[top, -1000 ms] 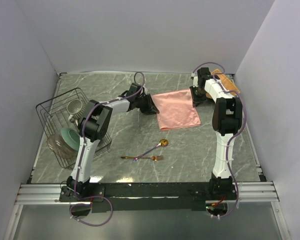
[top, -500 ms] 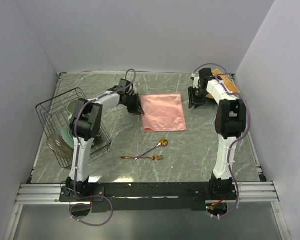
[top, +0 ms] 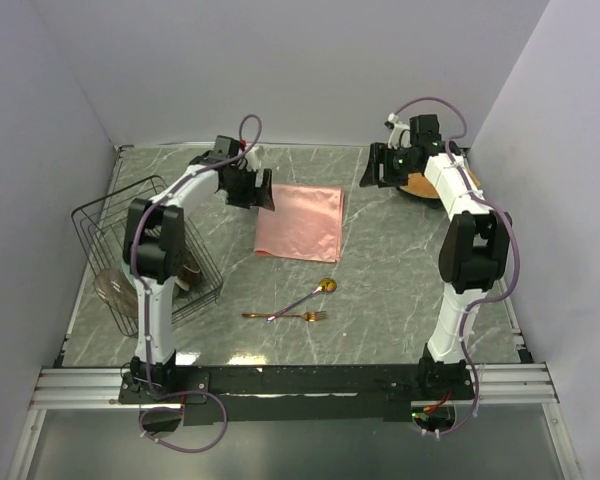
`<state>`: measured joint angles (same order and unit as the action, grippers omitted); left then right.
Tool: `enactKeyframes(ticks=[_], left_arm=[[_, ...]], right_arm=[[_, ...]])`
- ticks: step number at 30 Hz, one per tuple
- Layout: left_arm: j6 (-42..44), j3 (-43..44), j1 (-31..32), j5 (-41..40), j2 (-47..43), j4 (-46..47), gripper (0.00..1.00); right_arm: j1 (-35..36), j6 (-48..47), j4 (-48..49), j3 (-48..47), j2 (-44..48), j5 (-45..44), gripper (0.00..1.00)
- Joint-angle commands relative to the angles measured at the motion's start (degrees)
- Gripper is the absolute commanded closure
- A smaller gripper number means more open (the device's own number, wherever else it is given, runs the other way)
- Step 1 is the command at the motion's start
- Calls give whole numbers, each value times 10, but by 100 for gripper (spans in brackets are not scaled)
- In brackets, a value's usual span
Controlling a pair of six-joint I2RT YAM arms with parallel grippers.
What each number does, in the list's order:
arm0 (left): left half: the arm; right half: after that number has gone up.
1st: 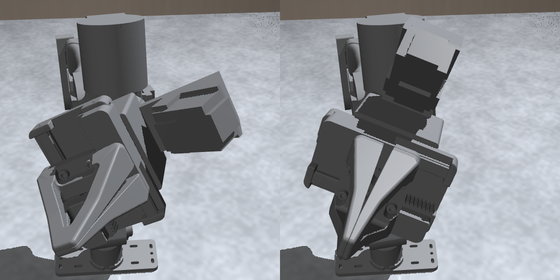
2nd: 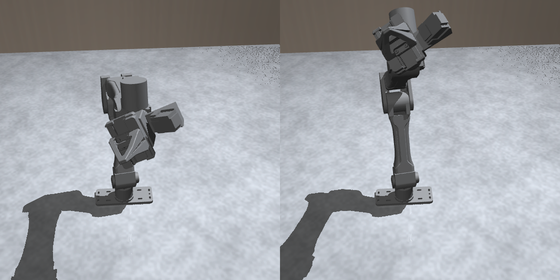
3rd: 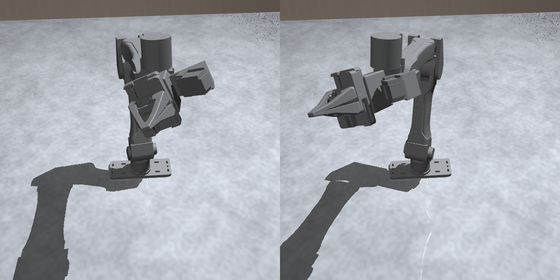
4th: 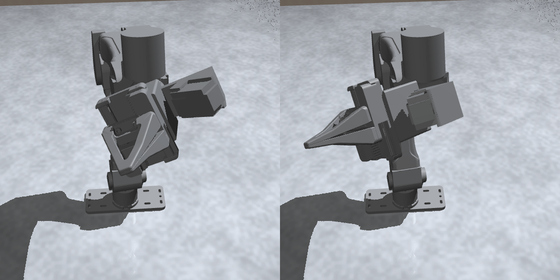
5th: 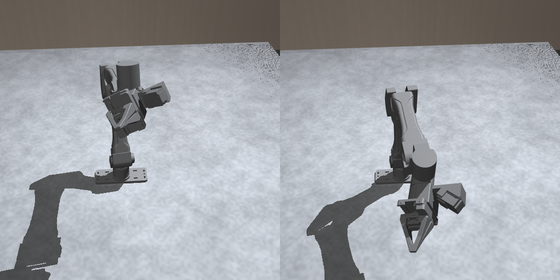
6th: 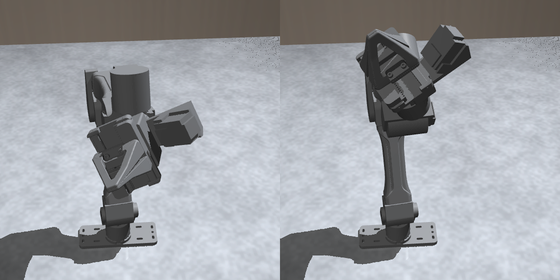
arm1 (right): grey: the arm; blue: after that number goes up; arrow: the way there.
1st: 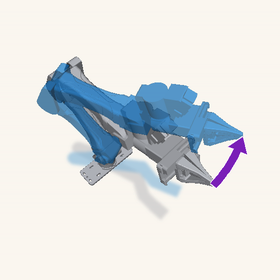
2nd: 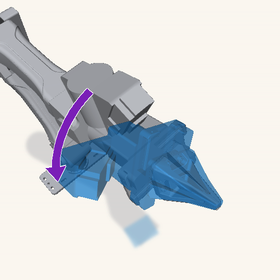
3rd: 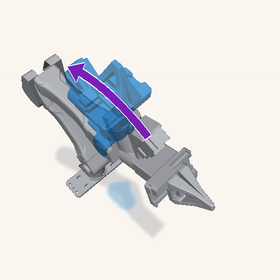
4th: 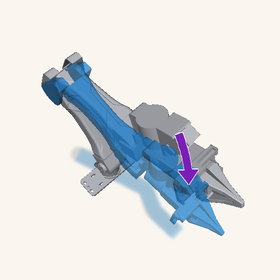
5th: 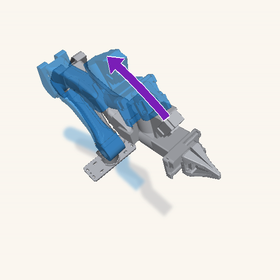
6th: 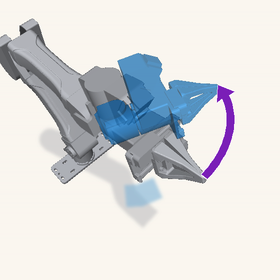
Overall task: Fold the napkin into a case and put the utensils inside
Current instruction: Move the square folded napkin to the center of the board, then smooth out the square-folded napkin at the center of the board.
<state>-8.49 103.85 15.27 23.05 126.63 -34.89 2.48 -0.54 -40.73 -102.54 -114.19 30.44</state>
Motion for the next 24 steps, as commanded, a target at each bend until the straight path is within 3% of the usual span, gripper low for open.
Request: enactKeyframes(ticks=[1,4,7,9,10,11,13,16,18,24], left_arm=[[25,-53,-20,-7,-175,141,1],[19,-100,-23,16,-241,234,1],[-5,-148,-23,46,-263,316,1],[-40,-154,-23,81,-257,326,1],[-56,-145,-26,97,-237,304,1],[-71,-123,-30,188,-221,293,1],[-150,-117,-35,234,-184,307,1],[-269,-179,-32,231,-180,389,1],[-312,-220,-27,214,-176,447,1],[-356,-219,-13,210,-119,429,1]], right_arm=[[23,21,141,-33,78,15,23],[45,25,246,4,104,19,0],[48,124,352,9,75,90,0],[46,204,395,-14,36,227,0],[46,319,457,-40,-13,255,0],[53,359,461,-63,-40,263,0],[76,375,416,-111,-93,274,0],[108,379,441,-52,-84,245,0],[119,396,457,-24,-82,241,0],[127,406,453,-25,-159,226,0]])
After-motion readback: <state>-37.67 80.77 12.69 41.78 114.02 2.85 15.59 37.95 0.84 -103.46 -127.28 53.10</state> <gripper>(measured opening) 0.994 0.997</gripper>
